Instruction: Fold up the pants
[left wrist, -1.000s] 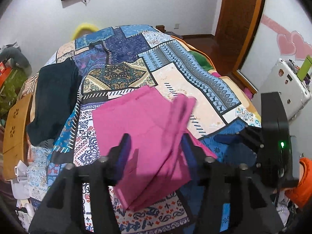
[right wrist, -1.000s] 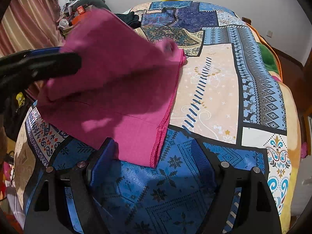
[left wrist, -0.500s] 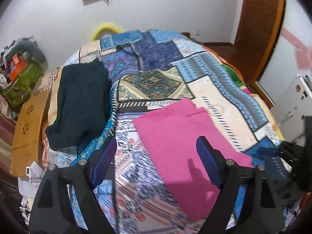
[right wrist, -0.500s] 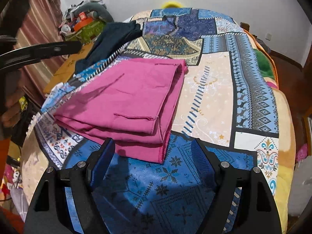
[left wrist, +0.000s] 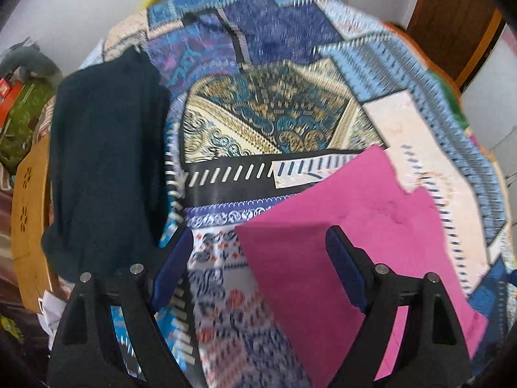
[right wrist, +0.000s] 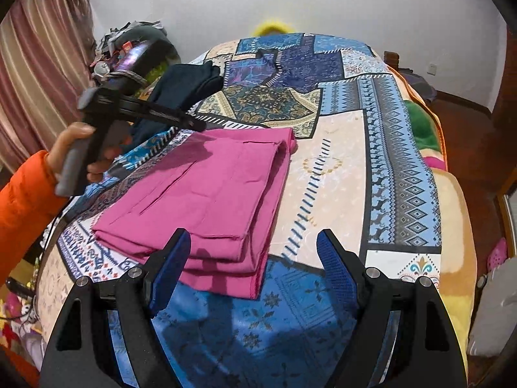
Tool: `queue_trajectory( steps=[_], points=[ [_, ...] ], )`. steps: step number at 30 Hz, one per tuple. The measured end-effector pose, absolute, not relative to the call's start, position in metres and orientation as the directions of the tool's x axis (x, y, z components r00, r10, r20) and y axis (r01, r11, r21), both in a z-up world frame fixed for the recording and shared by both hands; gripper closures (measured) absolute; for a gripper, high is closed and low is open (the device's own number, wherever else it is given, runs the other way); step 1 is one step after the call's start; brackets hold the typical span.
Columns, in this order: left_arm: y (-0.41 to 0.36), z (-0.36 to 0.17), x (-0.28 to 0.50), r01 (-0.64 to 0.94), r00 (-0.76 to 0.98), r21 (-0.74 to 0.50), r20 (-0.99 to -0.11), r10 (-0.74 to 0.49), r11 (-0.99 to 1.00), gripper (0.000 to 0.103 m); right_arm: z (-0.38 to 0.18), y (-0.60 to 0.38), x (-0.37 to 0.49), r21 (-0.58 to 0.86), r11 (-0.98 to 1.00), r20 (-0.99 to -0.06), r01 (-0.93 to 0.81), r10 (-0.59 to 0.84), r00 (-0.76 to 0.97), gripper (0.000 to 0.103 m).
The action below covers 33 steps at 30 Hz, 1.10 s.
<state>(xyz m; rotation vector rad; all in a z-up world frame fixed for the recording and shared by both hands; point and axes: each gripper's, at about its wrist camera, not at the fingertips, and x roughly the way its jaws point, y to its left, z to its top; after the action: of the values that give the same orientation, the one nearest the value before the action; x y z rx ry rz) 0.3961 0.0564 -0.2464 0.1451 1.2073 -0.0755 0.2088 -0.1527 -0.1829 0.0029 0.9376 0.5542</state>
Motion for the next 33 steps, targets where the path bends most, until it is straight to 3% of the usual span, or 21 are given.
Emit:
queue_trajectory(
  steps=[3,6,10,26,33],
  points=[
    [0.052,-0.271,0.409,0.155,0.317,0.144,-0.944,0.089,0.977,0.019,-0.186,-0.156,0.213,0.235,0.865,-0.767,-0.443,0.445,0.462,0.026],
    [0.056,-0.283,0.411,0.156,0.296,0.139,-0.951,0.088,0.978,0.015,-0.188,-0.159,0.214,0.236,0.869,-0.771,-0.436,0.44,0.46,0.026],
    [0.065,-0.28,0.404,0.13,0.266,0.098,-0.962,0.06,0.987,0.015,-0.19,-0.165,0.216,0.24,0.872,-0.772,-0.426,0.438,0.461,0.026],
    [0.094,-0.244,0.293,0.137,0.294,0.166,-0.948,0.12,0.976,0.014,-0.182,-0.161,0.207,0.25,0.862,-0.753,-0.441,0.459,0.471,0.026],
    [0.097,-0.237,0.265,0.098,0.314,0.097,-0.947,0.062,0.99,0.014,-0.198,-0.157,0.219,0.293,0.859,-0.772,-0.421,0.472,0.426,0.026]
  ],
)
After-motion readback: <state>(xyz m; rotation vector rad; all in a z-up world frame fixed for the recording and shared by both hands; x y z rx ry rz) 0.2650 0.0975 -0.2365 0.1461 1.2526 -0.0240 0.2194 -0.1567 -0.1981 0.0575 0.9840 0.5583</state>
